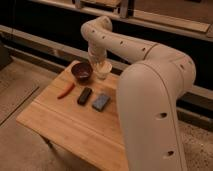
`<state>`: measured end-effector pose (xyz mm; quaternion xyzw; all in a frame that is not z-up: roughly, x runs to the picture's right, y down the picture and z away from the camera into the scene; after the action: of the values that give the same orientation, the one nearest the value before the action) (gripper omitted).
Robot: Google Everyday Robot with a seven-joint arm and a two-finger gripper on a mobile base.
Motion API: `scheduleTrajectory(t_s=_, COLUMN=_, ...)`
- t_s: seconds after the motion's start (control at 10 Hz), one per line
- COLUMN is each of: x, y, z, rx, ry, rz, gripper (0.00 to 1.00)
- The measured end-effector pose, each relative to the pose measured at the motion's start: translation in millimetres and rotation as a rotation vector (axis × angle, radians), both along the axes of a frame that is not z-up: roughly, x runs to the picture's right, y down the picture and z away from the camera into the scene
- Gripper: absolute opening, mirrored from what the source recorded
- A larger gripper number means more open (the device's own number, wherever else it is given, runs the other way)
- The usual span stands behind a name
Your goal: Pick up the ceramic cup
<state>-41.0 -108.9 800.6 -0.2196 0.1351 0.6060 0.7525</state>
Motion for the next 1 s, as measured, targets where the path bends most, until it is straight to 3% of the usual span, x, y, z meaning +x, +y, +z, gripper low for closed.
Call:
scheduleTrajectory(t_s=0.3, x=-5.7, y=6.5, z=3.1, rx=-0.062, ry=-0.047, rz=0.001, gripper=0.0)
scheduleTrajectory(t_s=1.0, x=-0.4, y=-3.4, z=9.3, rx=-0.088, ry=-0.076, rz=0.007, gripper=0.0)
